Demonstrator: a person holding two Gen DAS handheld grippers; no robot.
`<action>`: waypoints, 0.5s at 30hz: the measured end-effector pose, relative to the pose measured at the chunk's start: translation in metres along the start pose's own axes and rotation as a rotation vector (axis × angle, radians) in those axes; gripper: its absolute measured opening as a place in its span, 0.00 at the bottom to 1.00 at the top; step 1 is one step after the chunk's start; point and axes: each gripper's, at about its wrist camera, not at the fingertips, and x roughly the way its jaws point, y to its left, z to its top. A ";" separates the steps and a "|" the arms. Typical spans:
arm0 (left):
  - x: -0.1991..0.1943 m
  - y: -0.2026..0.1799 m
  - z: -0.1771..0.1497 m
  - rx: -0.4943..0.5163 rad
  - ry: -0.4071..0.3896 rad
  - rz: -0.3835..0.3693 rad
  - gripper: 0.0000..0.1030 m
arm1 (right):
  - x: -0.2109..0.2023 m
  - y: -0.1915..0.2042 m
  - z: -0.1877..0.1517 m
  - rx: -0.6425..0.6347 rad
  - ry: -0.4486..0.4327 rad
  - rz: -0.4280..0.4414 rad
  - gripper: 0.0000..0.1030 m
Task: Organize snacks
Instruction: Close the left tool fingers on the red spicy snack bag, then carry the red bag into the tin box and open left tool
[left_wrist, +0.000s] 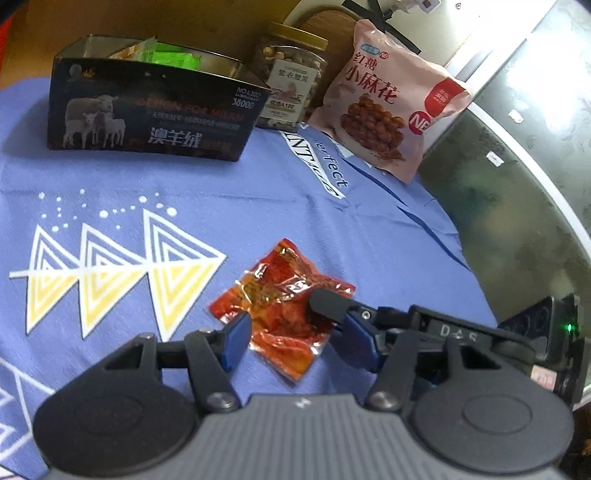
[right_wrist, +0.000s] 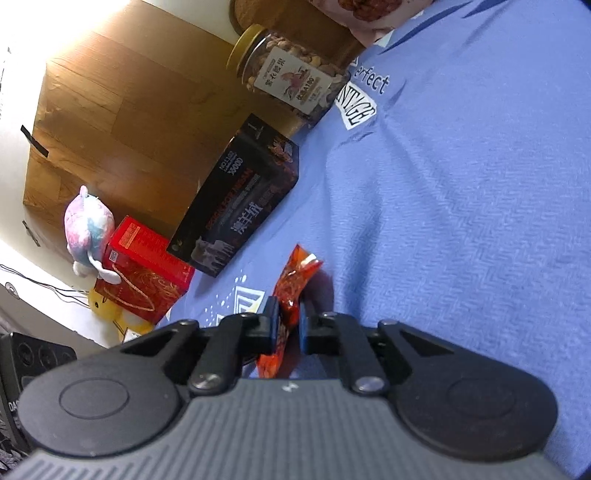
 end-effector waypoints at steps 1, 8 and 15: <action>0.000 0.003 0.001 -0.013 0.001 -0.007 0.54 | -0.001 0.001 -0.002 -0.006 -0.001 0.000 0.15; -0.031 0.025 0.003 -0.089 -0.070 0.029 0.60 | 0.000 -0.005 0.002 0.071 0.063 0.087 0.10; -0.054 0.039 0.005 -0.123 -0.096 -0.061 0.87 | 0.005 -0.003 0.018 0.190 0.143 0.299 0.10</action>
